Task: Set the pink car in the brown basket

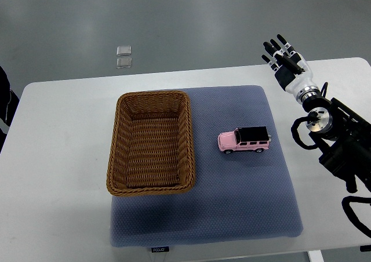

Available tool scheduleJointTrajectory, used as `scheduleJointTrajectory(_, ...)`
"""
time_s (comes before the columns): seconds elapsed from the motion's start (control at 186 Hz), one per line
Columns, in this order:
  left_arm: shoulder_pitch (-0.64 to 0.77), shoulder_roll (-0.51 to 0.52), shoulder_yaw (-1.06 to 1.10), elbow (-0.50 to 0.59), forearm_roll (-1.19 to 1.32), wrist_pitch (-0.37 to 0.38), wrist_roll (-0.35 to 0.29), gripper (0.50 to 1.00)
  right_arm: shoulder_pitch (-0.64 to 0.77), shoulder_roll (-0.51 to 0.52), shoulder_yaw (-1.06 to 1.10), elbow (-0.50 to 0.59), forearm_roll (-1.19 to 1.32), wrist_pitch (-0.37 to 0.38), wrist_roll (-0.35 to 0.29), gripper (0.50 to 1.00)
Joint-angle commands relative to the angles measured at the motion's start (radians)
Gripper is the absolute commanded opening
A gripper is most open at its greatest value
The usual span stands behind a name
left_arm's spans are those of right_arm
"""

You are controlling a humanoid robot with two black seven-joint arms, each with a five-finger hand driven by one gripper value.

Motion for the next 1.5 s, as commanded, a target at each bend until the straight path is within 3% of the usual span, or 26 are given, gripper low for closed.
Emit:
scheduleJointTrajectory(0.0,0.000,0.000,0.000,0.000,-0.001,0.001,0.000,1.000,0.000,-0.010,0.000,0.011,0.000,-0.002,0.002,0.907)
scheduleJointTrajectory(0.215,0.000,0.000,0.000,0.000,-0.001,-0.001,0.000,1.000,-0.014,-0.030,-0.010,0.077,0.002,-0.086,-0.002,0.909)
scheduleJointTrajectory(0.381,0.000,0.000,0.000,0.000,-0.001,-0.001,0.000,1.000,-0.005,-0.057,-0.025,0.106,-0.020,-0.095,-0.008,0.907)
scheduleJointTrajectory(0.483,0.000,0.000,0.000,0.000,-0.001,-0.001,0.000,1.000,0.000,-0.144,-0.099,0.238,-0.181,-0.143,-0.011,0.907)
scheduleJointTrajectory(0.617,0.000,0.000,0.000,0.000,-0.001,-0.001,0.000,1.000,0.038,-0.225,-0.208,0.364,-0.325,-0.152,-0.015,0.907)
scheduleJointTrajectory(0.746,0.000,0.000,0.000,0.000,-0.001,-0.001,0.000,1.000,0.109,-0.334,-0.382,0.451,-0.388,-0.151,-0.074,0.907)
scheduleJointTrajectory(0.972,0.000,0.000,0.000,0.000,0.001,0.001,0.000,1.000,0.241,-0.471,-0.677,0.591,-0.519,-0.118,-0.094,0.907)
scheduleJointTrajectory(1.219,0.000,0.000,0.000,0.000,0.001,-0.001,0.000,1.000,0.339,-0.578,-0.855,0.779,-0.741,-0.022,-0.233,0.907)
scheduleJointTrajectory(1.493,0.000,0.000,0.000,0.000,-0.001,-0.001,0.000,1.000,0.359,-0.603,-0.922,0.821,-0.818,0.063,-0.307,0.907)
